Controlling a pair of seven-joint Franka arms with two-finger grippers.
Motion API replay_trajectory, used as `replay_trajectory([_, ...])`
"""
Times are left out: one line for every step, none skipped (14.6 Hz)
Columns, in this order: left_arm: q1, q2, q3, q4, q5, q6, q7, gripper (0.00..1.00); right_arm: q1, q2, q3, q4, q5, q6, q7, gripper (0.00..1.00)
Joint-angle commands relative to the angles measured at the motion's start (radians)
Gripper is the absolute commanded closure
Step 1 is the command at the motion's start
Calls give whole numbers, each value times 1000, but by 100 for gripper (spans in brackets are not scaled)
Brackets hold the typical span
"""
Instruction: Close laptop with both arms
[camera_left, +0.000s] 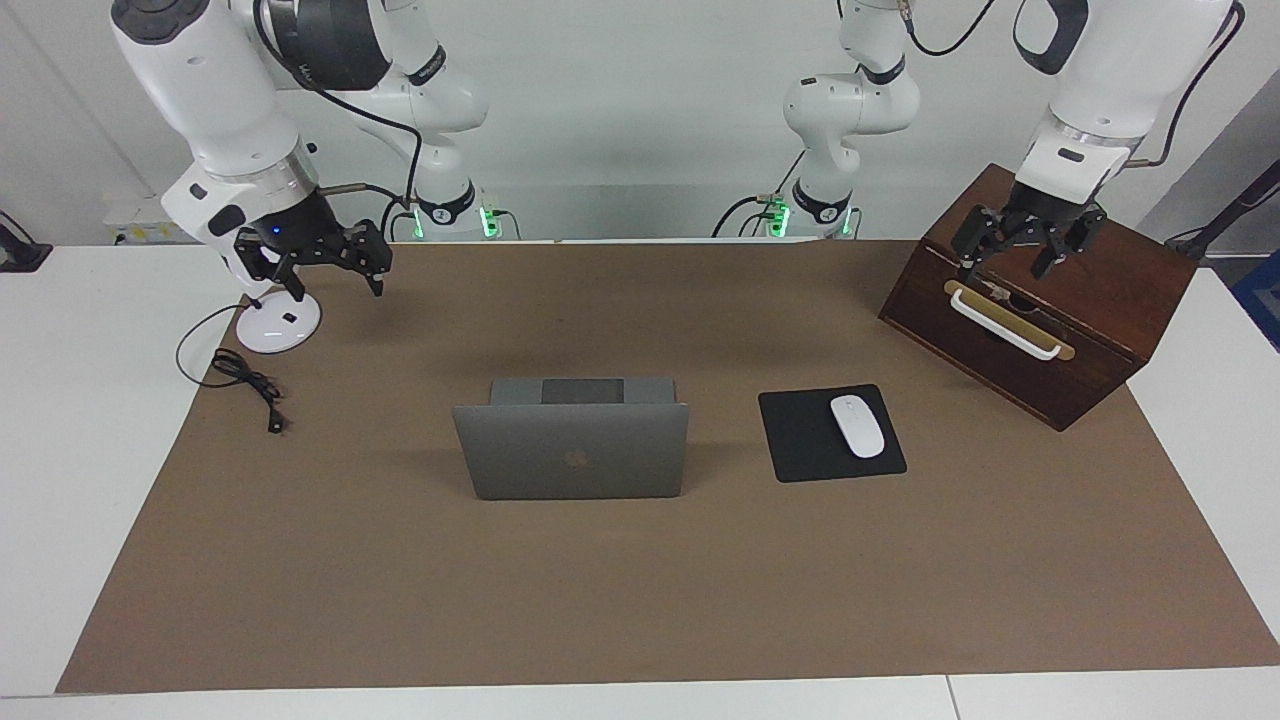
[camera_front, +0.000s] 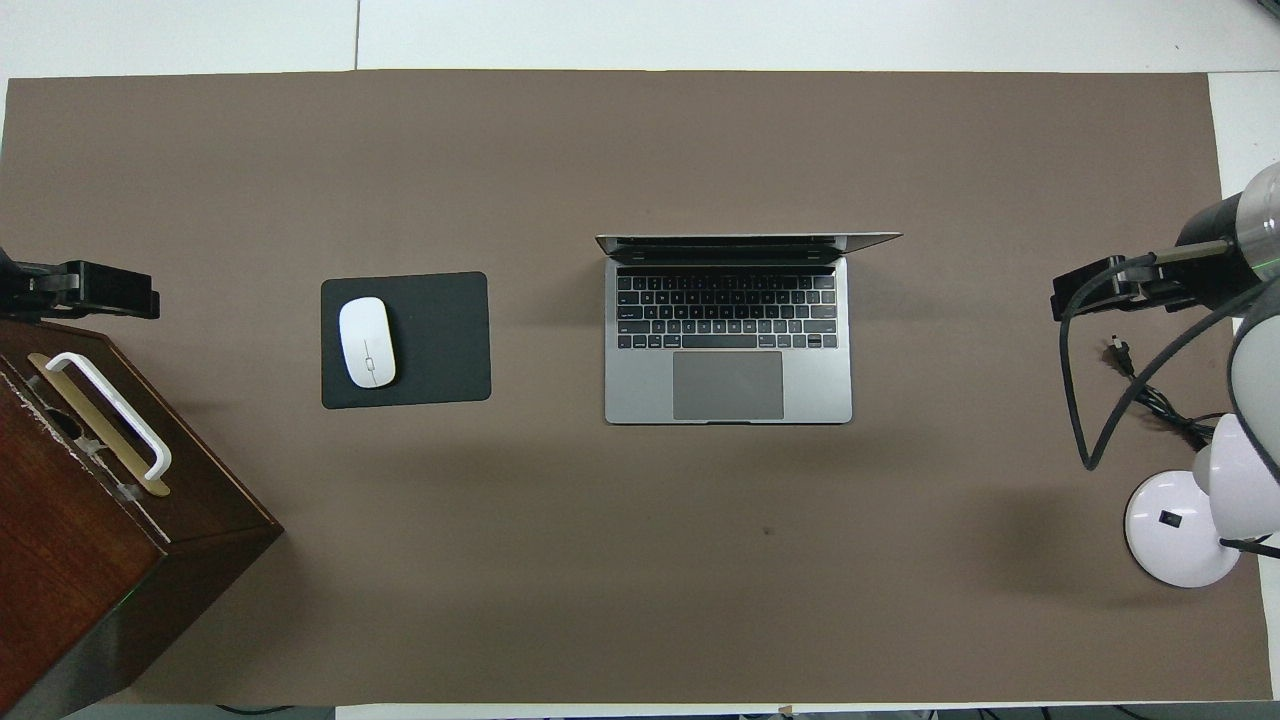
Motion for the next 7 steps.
replay_trajectory([-4, -12, 7, -21, -11, 19, 7, 0, -9, -9, -1, -5, 0, -3, 15, 0])
replay_trajectory([-1, -12, 7, -21, -19, 18, 5, 0, -9, -9, 2, -5, -1, -2, 15, 0])
replay_trajectory([-1, -12, 7, -23, -20, 16, 7, 0, -9, -8, 7, -5, 0, 0, 15, 0])
replay_trajectory([0, -12, 7, -23, -20, 18, 8, 0, -8, -8, 8, -4, -1, 6, 15, 0])
replay_trajectory([-1, -12, 7, -21, -20, 16, 11, 0, -8, -8, 5, -5, 0, 6, 15, 0])
replay_trajectory([-4, -14, 7, -16, -20, 16, 13, 0, -8, -9, 2, -5, 0, 1, 15, 0])
replay_trajectory([-6, -14, 7, -16, -20, 19, 13, 0, -8, -9, 2, -5, 0, 4, 15, 0])
